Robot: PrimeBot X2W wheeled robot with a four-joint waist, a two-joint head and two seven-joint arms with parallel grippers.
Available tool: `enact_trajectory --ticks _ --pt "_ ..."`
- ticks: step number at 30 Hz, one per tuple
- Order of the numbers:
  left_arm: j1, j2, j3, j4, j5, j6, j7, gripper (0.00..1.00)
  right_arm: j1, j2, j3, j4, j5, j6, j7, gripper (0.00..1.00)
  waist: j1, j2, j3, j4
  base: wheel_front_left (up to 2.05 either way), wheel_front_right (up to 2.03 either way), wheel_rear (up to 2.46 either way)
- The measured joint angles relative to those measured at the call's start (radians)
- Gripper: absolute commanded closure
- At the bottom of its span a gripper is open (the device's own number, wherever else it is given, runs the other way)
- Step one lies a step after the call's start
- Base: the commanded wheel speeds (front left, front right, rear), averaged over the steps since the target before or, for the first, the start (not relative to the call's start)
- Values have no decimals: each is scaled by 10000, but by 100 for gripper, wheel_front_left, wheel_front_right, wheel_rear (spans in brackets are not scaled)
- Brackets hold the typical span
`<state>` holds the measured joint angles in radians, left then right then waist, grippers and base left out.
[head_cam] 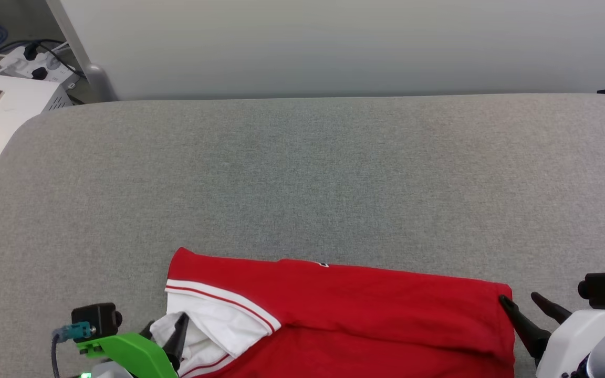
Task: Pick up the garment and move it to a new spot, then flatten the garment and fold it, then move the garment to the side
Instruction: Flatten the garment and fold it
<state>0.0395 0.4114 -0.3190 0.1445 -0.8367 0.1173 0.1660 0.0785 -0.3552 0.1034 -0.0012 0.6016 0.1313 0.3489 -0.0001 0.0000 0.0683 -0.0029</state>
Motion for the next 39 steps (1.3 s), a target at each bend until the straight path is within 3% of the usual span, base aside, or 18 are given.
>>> enact_trajectory --ticks 11,16,28,29,30,39 --pt "-721 -44 132 -970 1730 562 -2487 0 -5 -380 -901 -382 107 0 2207 0 0 0 -69 103 0 0 0" --pt "-1157 -290 -50 -1283 2554 765 -3568 0 -113 -257 -930 56 337 0 2508 0 0 0 208 252 0 0 0" --pt "-1453 -823 -311 -1513 3488 865 -4132 0 -402 176 -362 1336 805 0 2763 0 0 0 954 901 0 0 0" --pt "-1453 -855 -314 -1515 3519 865 -4132 0 -416 176 -341 1402 819 -2 2817 19 0 0 990 938 0 0 0" --pt "-1453 -955 -318 -1503 3551 863 -4146 0 -463 169 -280 1505 922 -12 2897 100 0 0 1072 1048 0 0 0" --pt "-1426 -932 -334 -1329 3687 865 -4192 0 -712 180 6 1329 997 -10 2859 100 0 0 742 947 0 0 0"
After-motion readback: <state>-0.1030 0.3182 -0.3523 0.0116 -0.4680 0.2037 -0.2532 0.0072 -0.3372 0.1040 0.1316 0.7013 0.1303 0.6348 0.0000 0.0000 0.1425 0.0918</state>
